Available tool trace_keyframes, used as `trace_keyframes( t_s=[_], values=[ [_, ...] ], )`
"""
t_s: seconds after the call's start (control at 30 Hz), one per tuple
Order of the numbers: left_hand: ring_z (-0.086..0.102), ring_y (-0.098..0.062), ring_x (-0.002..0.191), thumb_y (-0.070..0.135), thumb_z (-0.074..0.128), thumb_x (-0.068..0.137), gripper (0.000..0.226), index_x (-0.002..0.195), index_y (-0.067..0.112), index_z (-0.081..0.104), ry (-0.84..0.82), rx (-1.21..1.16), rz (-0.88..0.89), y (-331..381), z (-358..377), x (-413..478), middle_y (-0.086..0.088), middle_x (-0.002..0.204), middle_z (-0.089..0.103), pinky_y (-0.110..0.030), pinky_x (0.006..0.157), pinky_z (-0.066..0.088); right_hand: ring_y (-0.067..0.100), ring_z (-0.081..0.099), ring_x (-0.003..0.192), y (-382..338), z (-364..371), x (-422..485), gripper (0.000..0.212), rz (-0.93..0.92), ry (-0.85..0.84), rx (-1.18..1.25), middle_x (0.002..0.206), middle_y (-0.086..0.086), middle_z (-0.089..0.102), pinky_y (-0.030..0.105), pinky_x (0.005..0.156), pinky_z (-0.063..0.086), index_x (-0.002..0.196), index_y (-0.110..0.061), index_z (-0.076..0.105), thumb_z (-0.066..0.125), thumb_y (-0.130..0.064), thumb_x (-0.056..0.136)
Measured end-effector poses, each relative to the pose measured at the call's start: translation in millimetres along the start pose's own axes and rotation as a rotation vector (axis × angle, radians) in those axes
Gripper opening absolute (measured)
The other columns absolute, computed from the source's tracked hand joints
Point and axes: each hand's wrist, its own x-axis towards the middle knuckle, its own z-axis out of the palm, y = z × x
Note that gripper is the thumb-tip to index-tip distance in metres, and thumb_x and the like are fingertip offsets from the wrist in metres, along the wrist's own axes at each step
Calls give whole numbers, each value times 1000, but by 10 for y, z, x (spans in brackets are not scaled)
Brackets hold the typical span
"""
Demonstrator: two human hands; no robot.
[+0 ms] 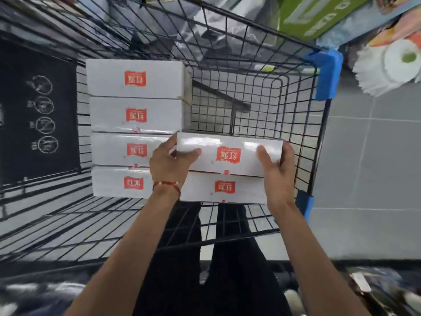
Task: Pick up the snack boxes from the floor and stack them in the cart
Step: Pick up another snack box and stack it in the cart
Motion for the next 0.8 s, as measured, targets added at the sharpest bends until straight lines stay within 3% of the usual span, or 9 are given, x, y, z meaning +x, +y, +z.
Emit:
trace_keyframes(
  t_s=[0.17, 0.23, 0.33, 0.43, 0.53, 0.63, 0.8],
  values=[
    [62, -18, 103, 34, 84, 76, 40, 111, 20, 71, 42, 112, 9, -76, 86, 26, 5, 107, 61, -33, 86, 55, -7, 67, 93, 56, 88, 145, 55, 20, 4, -75, 127, -5, 67, 16, 84, 57, 145, -23, 44, 72, -31, 98],
    [61, -16, 100, 31, 84, 75, 34, 104, 24, 68, 69, 142, 30, -63, 135, 47, 9, 104, 58, -33, 83, 53, 1, 67, 100, 65, 100, 217, 57, 42, -10, -100, 127, -4, 67, 25, 92, 57, 146, -24, 43, 72, -34, 98],
    [64, -16, 100, 34, 85, 69, 46, 108, 30, 61, 128, 197, 10, -99, 181, 82, 10, 110, 60, -38, 83, 57, 7, 65, 102, 102, 111, 301, 57, 91, -44, -137, 118, -8, 66, 38, 100, 57, 147, -25, 40, 70, -36, 99],
    [65, -15, 95, 30, 88, 67, 62, 120, 26, 56, 148, 247, 29, -180, 204, 107, 6, 116, 60, -40, 81, 58, 6, 65, 100, 116, 117, 353, 53, 99, -69, -159, 112, -13, 65, 41, 101, 57, 143, -25, 40, 70, -34, 100],
    [64, -13, 83, 21, 89, 68, 63, 120, 24, 53, 153, 209, 38, -234, 218, 154, 4, 114, 56, -37, 80, 57, 7, 66, 100, 156, 153, 379, 53, 75, -74, -163, 113, -10, 66, 42, 101, 57, 143, -21, 40, 69, -32, 101],
    [66, -17, 87, 19, 89, 69, 63, 121, 24, 53, 166, 181, 42, -264, 228, 160, 4, 116, 56, -34, 78, 54, 7, 67, 96, 198, 209, 347, 54, 58, -84, -166, 110, -2, 68, 40, 99, 58, 147, -18, 33, 63, -30, 104],
    [58, 1, 70, 12, 87, 72, 64, 125, 21, 52, 125, 157, 59, -284, 185, 205, 3, 117, 55, -21, 70, 49, 17, 67, 112, 222, 286, 335, 69, 28, -80, -213, 122, 6, 69, 45, 109, 52, 160, -19, 25, 62, -33, 104]
  ],
)
